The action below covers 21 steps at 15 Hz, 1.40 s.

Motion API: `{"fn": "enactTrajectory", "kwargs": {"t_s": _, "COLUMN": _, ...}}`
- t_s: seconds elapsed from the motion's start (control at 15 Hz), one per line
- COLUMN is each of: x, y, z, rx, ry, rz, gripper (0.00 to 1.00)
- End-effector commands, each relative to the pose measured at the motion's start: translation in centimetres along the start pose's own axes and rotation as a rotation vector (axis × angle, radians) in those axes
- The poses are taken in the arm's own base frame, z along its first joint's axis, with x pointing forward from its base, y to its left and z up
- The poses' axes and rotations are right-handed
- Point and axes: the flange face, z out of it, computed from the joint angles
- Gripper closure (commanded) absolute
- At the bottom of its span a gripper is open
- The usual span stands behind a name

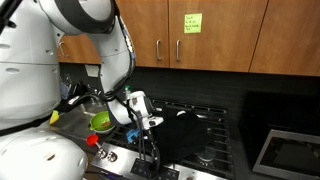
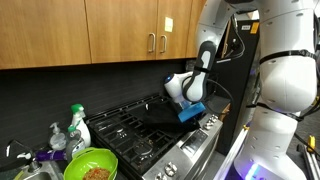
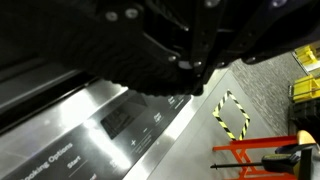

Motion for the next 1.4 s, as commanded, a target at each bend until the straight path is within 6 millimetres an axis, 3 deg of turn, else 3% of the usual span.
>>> {"fn": "enactTrajectory", "kwargs": {"t_s": 0.0, "x": -0.1, "y": -0.7, "z": 2.8, "rx": 0.012, "ry": -0.086, "rz": -0.011, "gripper": 0.99}}
{"fn": "enactTrajectory", "kwargs": {"t_s": 0.2, "x": 0.2, "y": -1.5, "z": 5.4, "rx": 0.013, "ry": -0.157, "rz": -0.014, "gripper": 0.99}}
{"fn": "enactTrajectory", "kwargs": {"t_s": 0.27, "x": 0.3, "y": -1.6, "z": 6.0, "rx": 0.014, "ry": -0.171, "rz": -0.019, "gripper": 0.72}}
{"fn": "enactTrajectory", "kwargs": {"t_s": 0.33, "x": -0.1, "y": -1.2, "z": 4.4, "rx": 0.010, "ry": -0.135, "rz": -0.006, "gripper": 0.71}}
{"fn": "enactTrajectory", "kwargs": {"t_s": 0.4, "x": 0.0, "y": -1.3, "z": 4.9, "rx": 0.006, "ry": -0.142, "rz": -0.009, "gripper": 0.93}}
{"fn": "enactTrajectory", "kwargs": {"t_s": 0.6, "x": 0.1, "y": -1.5, "z": 5.0, "rx": 0.003, "ry": -0.138, "rz": -0.011, "gripper": 0.74}}
{"fn": "enactTrajectory", "kwargs": {"t_s": 1.0, "x": 0.0, "y": -1.6, "z": 4.8, "rx": 0.004, "ry": -0.133, "rz": -0.014, "gripper": 0.71}}
{"fn": "enactTrajectory", "kwargs": {"t_s": 1.07, "x": 0.0, "y": -1.6, "z": 4.8, "rx": 0.004, "ry": -0.133, "rz": -0.014, "gripper": 0.46}}
{"fn": "enactTrajectory", "kwargs": {"t_s": 1.2, "x": 0.4, "y": -1.6, "z": 3.9, "rx": 0.018, "ry": -0.116, "rz": -0.020, "gripper": 0.42}}
{"fn": "enactTrajectory", "kwargs": {"t_s": 1.33, "x": 0.9, "y": -1.4, "z": 3.1, "rx": 0.023, "ry": -0.098, "rz": -0.018, "gripper": 0.30}}
